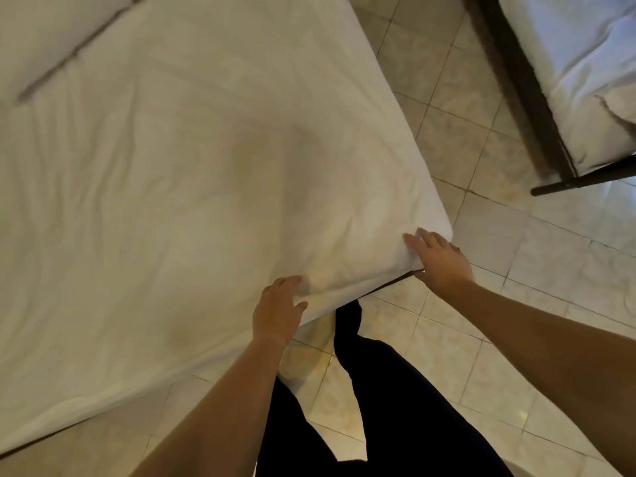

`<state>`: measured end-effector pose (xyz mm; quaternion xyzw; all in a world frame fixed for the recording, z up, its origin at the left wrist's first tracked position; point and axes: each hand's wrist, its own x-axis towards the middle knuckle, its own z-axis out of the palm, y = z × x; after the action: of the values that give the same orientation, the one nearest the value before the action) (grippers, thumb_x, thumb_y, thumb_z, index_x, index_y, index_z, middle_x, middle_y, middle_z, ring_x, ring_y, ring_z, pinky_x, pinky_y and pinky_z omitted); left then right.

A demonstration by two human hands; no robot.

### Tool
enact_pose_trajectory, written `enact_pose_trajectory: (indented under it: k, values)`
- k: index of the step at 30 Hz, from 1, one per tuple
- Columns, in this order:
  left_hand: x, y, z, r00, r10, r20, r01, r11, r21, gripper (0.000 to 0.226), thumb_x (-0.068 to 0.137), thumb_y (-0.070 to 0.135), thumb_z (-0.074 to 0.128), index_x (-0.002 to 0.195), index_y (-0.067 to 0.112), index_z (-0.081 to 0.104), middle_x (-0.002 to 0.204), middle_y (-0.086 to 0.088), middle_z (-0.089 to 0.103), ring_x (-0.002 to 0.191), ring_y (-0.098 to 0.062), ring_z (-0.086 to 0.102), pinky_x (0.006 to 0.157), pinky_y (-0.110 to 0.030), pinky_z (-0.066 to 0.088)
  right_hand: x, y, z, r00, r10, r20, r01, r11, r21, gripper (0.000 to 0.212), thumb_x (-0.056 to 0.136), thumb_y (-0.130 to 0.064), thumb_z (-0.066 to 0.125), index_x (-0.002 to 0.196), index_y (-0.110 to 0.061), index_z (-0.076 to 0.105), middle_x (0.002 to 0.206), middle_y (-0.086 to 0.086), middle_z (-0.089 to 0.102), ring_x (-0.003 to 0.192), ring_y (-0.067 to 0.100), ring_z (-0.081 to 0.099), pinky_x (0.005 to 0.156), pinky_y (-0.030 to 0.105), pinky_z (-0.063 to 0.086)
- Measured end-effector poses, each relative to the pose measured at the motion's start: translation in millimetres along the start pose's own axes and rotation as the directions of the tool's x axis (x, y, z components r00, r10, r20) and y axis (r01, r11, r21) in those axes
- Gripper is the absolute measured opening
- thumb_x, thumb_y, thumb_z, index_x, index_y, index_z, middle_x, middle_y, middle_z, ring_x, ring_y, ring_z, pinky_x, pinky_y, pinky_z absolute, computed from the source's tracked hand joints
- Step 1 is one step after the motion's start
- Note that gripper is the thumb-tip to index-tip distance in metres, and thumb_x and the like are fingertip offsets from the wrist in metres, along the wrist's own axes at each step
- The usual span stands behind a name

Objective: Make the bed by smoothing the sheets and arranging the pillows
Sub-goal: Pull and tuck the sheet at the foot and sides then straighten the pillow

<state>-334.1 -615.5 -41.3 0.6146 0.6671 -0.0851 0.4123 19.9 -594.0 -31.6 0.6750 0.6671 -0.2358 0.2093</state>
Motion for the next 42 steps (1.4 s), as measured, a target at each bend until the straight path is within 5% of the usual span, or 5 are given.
enact_pose_trajectory:
  k: [8, 13, 20, 23, 42]
  values:
    - [32, 28, 23, 0.982, -0.161, -0.103, 0.167, 0.985, 0.049, 0.016, 0.1, 0.021, 0.063, 0.107, 0.024, 0.077, 0.099, 0.0, 0.076, 0.094, -0.027, 0.071, 0.076, -0.033, 0.052, 55, 34, 1, 0.997, -0.056, 0.059, 0.059, 0.997, -0.054, 0.036, 0.098, -0.015, 0.054, 0.129, -0.031, 0.064, 0.13, -0.002, 0.063, 0.119, 0.026, 0.058, 0.09, 0.042, 0.056]
    - [10, 52, 36, 0.983, -0.182, 0.017, 0.18, 0.98, 0.084, 0.022, 0.099, 0.021, 0.063, 0.077, 0.024, 0.066, 0.07, 0.007, 0.062, 0.069, -0.017, 0.06, 0.063, -0.027, 0.043, 38, 66, 3, 0.978, -0.038, 0.204, 0.058, 0.994, -0.093, 0.033, 0.103, -0.03, 0.051, 0.135, -0.034, 0.06, 0.133, -0.002, 0.063, 0.121, 0.024, 0.059, 0.102, 0.04, 0.05]
    - [12, 69, 24, 0.97, -0.188, 0.156, 0.168, 0.977, 0.13, 0.019, 0.091, 0.014, 0.066, 0.083, 0.028, 0.074, 0.078, 0.002, 0.065, 0.075, -0.026, 0.059, 0.072, -0.03, 0.052, 40, 68, -6, 0.968, 0.032, 0.248, -0.031, 0.999, -0.007, 0.036, 0.102, -0.022, 0.052, 0.137, -0.028, 0.062, 0.132, 0.007, 0.061, 0.121, 0.029, 0.06, 0.105, 0.04, 0.049]
    - [-5, 63, 21, 0.955, -0.213, 0.208, 0.2, 0.976, 0.08, 0.025, 0.098, 0.025, 0.064, 0.121, 0.025, 0.074, 0.121, 0.006, 0.069, 0.116, -0.016, 0.063, 0.105, -0.031, 0.049, 28, 68, -6, 0.952, 0.031, 0.305, -0.036, 0.999, 0.01, 0.042, 0.097, -0.017, 0.055, 0.134, -0.034, 0.063, 0.126, 0.006, 0.06, 0.115, 0.027, 0.061, 0.098, 0.04, 0.054]
    - [-165, -8, -73, 0.919, -0.331, -0.213, 0.276, 0.929, -0.248, 0.06, 0.105, 0.047, 0.047, 0.16, 0.028, 0.034, 0.163, 0.002, 0.035, 0.15, -0.021, 0.03, 0.117, -0.045, 0.039, -44, -37, -91, 0.99, -0.129, 0.059, 0.11, 0.961, 0.255, 0.067, 0.096, -0.036, 0.06, 0.157, -0.021, 0.035, 0.15, 0.011, 0.048, 0.13, 0.033, 0.051, 0.103, 0.045, 0.048]
